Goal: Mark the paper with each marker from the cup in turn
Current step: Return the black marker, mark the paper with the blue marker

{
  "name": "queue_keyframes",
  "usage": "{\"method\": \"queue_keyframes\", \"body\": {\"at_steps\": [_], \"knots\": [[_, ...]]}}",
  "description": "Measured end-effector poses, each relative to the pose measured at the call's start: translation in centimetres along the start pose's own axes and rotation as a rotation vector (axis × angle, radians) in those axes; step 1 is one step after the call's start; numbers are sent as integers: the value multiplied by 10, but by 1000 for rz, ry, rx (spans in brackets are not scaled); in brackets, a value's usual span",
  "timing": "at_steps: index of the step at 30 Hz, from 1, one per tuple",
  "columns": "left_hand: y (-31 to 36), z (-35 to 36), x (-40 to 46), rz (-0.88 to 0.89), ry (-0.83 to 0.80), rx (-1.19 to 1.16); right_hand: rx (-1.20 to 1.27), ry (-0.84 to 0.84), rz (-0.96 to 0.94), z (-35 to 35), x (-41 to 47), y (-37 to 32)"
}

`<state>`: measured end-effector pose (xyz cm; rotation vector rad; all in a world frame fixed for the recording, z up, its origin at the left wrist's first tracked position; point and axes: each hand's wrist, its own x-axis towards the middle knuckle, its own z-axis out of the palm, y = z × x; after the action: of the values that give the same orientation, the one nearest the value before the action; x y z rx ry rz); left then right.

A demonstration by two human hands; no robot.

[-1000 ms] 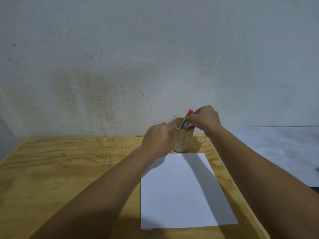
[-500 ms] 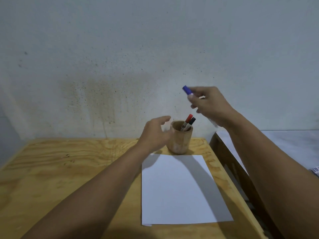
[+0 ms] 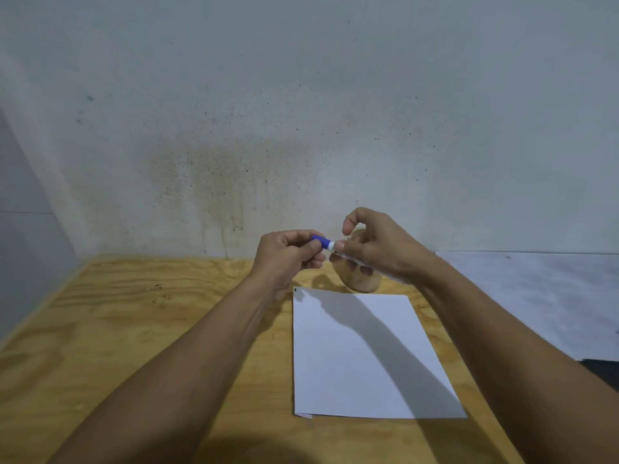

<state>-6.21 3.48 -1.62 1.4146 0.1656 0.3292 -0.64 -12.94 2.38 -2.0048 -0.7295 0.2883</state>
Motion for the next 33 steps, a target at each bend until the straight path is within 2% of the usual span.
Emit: {"method": "queue_keyframes", "body": {"at_steps": [3,5,10,14,17,20,22,24,26,27,30,33], "knots": [[-9,-15,4,-81,107,-45,-266,123,-85,13,0,9],[-15,-31,7,-107,207,61,-275,155,-107,17,-1,18],[-37,-62,9,-59,382,687,167,52,-12,21,0,39],[-48,-72,12,-52,266,1037,612,-67,142,23,-1,44],[-56,-75,18,-34,217,1079,835,-96,158,27,0,49],[-66,-75,19,-11,207,1108,923,-94,108,34,2,56],[-69,-73,12,39,267,1096,944,-62,95,40,6,62],[-70,-67,-2,261,356,1093,945,-8,114,47,11,65],[-70,-57,-17,497,306,1115,902,57,132,55,17,67],[-71,-54,-23,537,228,1114,861,95,145,59,21,68],[-82,-51,-29,467,-1,1135,750,196,202,73,31,70],[-88,-52,-31,375,-55,1152,617,258,200,84,37,73]]}}
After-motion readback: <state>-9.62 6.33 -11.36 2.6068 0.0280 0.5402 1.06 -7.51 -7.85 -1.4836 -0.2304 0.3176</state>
